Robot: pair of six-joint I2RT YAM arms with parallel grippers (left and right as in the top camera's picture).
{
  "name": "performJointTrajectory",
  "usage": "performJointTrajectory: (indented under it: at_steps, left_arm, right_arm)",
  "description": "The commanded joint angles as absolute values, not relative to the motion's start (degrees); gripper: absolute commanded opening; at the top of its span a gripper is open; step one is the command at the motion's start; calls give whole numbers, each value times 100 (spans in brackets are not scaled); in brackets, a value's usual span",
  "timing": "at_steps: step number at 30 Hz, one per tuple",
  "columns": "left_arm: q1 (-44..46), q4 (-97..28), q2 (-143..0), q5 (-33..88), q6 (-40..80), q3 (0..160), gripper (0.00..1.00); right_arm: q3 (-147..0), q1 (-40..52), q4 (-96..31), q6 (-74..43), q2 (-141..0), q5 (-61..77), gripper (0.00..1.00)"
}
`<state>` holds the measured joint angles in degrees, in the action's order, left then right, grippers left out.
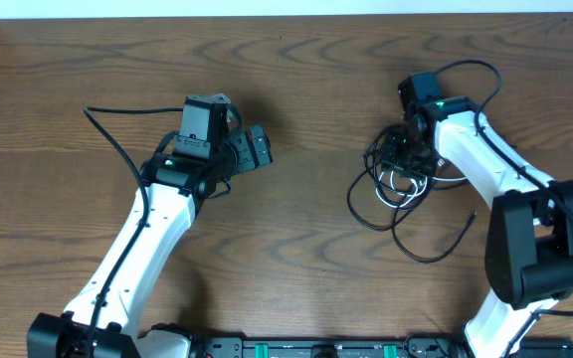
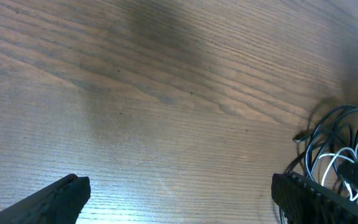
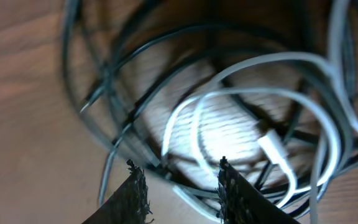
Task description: Untangle cables
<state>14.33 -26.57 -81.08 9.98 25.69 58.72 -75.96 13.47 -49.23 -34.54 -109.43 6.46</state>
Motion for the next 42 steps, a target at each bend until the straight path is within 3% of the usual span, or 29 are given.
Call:
performJointTrajectory:
  at_steps: [1, 11, 20, 24, 29, 34, 36, 37, 38, 42]
  left_arm:
    - [1404, -2659, -8049, 943, 2561, 5872, 100]
    - [1404, -2659, -8049, 943, 2561, 5872, 100]
    - [1404, -2659, -8049, 945, 2561, 5872, 100]
    - [1404, -2659, -8049, 943, 2561, 5872, 100]
    - [1404, -2659, -8049, 943, 2561, 5872, 100]
    - [1404, -2659, -8049, 943, 2561, 5872, 100]
    - [1404, -2659, -8049, 943, 2561, 5872, 100]
    - [1404, -2659, -8049, 945, 2561, 5872, 100]
    - [1404, -2659, -8049, 943, 2561, 5872, 100]
    - [1404, -2659, -8049, 943, 2561, 5872, 100]
  right_arm:
    - [-7557, 1361, -4779, -4169, -11063, 123, 35]
    - [-7557, 1398, -4578, -5148, -11598, 169, 26]
    - [-7557, 1588, -4458, -5369, -11926, 187, 29]
    - [-7557, 1592, -4449, -5690, -12066, 185, 38]
    - [-7557, 1592, -4449, -5848, -12095, 207, 38]
    - [-7557, 1599, -4462, -5599, -12099, 128, 25]
    - [-7557, 1619, -4508, -5546, -12110, 27, 17]
    - [-7557, 1632, -4528, -5544, -12110, 12, 4]
    - [-7557, 1649, -4543, -5542, -12112, 19, 1]
    - [-7564, 1704, -4309, -5013, -12108, 250, 1]
